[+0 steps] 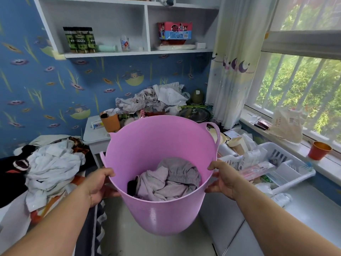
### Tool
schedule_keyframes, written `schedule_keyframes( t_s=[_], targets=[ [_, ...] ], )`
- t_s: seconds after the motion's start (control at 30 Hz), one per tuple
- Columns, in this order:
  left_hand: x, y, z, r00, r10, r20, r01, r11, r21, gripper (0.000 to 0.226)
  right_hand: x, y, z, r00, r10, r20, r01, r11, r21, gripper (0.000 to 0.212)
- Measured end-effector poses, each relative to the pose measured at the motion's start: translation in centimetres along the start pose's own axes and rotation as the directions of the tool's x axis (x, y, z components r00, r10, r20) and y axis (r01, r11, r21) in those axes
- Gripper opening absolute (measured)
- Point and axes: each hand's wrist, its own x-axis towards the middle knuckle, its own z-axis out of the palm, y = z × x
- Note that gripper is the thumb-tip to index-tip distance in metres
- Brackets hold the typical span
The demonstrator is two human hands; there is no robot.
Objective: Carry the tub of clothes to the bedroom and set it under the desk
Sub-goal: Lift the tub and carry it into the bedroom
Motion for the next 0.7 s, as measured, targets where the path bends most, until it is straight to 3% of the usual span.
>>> schedule_keyframes(
  t_s=[0.2, 0.4, 0.7],
  targets=[
    [1.9, -0.3, 1.6, 0.999, -0.018, -0.039, 0.018, 1.000, -0.016, 0.025, 3.4, -0.3, -1.4, 1.000, 0.018, 0.023, -0.018, 1.000, 0.008, 0.055],
    [3.7, -0.8, 2.5, 0.997, -0.021, -0.072, 0.020, 1.000, -0.020, 0.035, 6.8, -0.7, -2.5, 0.996, 0.041, 0.075, -0.040, 0.999, -0.003, 0.064],
    [6.4, -2.3, 1.5, 0.995, -0.032, -0.093, 0.030, 0.999, -0.023, 0.039, 11.1, 1.1, -2.5, 0.992, 0.047, 0.120, -0.051, 0.998, 0.029, 0.059]
  ],
)
